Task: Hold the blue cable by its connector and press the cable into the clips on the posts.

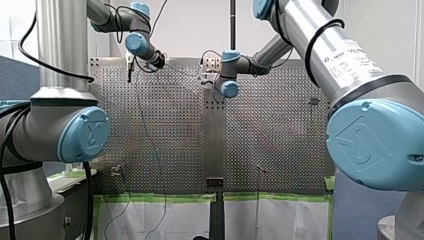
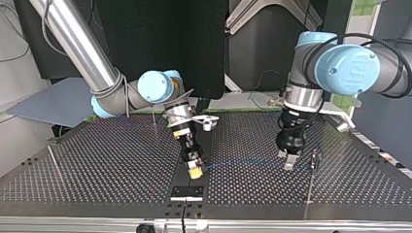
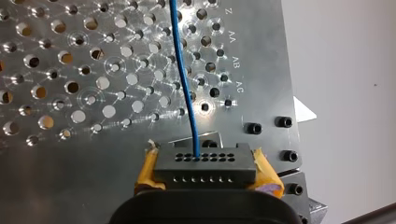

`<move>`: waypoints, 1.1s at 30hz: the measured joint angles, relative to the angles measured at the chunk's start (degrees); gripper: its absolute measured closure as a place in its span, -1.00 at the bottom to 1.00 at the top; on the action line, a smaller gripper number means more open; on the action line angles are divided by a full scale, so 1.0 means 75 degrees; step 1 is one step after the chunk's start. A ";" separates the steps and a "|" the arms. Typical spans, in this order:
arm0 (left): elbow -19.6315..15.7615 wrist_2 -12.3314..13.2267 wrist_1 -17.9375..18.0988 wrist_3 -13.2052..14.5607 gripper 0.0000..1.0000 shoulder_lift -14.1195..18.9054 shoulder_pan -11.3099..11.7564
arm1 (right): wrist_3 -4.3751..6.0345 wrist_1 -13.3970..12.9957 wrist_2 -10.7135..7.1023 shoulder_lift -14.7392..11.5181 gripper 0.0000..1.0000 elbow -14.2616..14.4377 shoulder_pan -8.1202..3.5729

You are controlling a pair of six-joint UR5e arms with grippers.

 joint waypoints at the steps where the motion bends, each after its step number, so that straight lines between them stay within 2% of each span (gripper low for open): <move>1: 0.0037 -0.0059 -0.0009 0.0024 -1.00 -0.0059 0.0001 | 0.0000 0.0002 0.0000 0.0002 1.00 0.0000 0.0000; 6: 0.0170 -0.0439 -0.0017 0.0163 -1.00 -0.0350 0.0020 | 0.0000 0.0005 0.0000 0.0004 1.00 0.0000 0.0000; 15: 0.0551 -0.1028 0.0043 0.0188 -1.00 -0.0416 0.0016 | -0.0014 0.0007 0.0000 0.0007 1.00 0.0002 0.0005; 20: 0.0732 -0.1064 -0.0015 0.0188 -1.00 -0.0542 -0.0040 | -0.0016 0.0008 -0.0001 0.0006 1.00 0.0001 0.0003; 33: 0.0806 -0.0995 -0.0020 0.0170 -1.00 -0.0766 0.0009 | -0.0027 0.0007 -0.0002 0.0006 1.00 0.0000 0.0001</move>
